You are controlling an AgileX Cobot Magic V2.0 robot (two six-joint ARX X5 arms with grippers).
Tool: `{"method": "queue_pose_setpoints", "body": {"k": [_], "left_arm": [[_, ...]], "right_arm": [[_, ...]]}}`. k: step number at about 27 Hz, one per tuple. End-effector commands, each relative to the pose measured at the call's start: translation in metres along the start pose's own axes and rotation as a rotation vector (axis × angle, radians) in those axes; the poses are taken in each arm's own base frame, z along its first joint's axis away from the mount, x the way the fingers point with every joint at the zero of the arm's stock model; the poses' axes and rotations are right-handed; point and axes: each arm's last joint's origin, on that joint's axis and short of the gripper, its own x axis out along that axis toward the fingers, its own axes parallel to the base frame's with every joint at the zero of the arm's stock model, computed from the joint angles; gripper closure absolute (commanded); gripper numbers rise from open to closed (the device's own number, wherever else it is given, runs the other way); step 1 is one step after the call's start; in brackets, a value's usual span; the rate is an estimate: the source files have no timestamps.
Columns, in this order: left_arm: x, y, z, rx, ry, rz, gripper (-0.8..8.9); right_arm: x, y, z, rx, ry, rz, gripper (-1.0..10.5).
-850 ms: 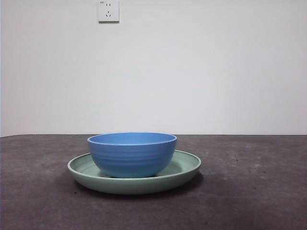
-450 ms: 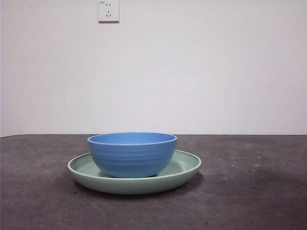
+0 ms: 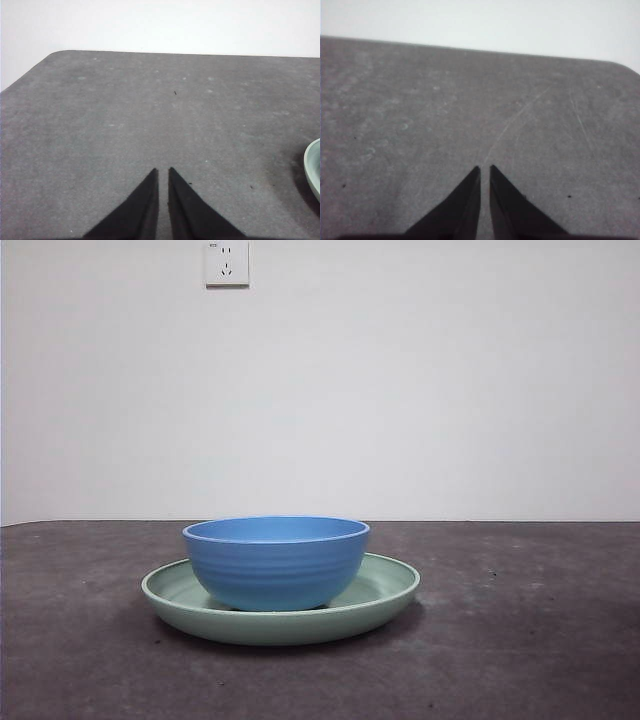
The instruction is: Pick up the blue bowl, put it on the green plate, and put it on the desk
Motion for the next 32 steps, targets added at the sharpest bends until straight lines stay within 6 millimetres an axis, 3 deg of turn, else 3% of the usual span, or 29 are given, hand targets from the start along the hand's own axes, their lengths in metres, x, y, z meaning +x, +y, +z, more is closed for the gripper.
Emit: {"method": "queue_pose_setpoints", "body": {"k": [1,32], "left_arm": [[0.0019,0.0005,-0.0072,0.009,0.026,0.005,7.82],[0.0019,0.0004,-0.0072,0.009,0.026,0.004,7.82]], "right_arm": [[0.0005,0.001,-0.0028,0.014,0.014,0.031,9.2],[0.0005,0.0023,-0.0008,0.063,-0.007,0.079,9.2]]}}
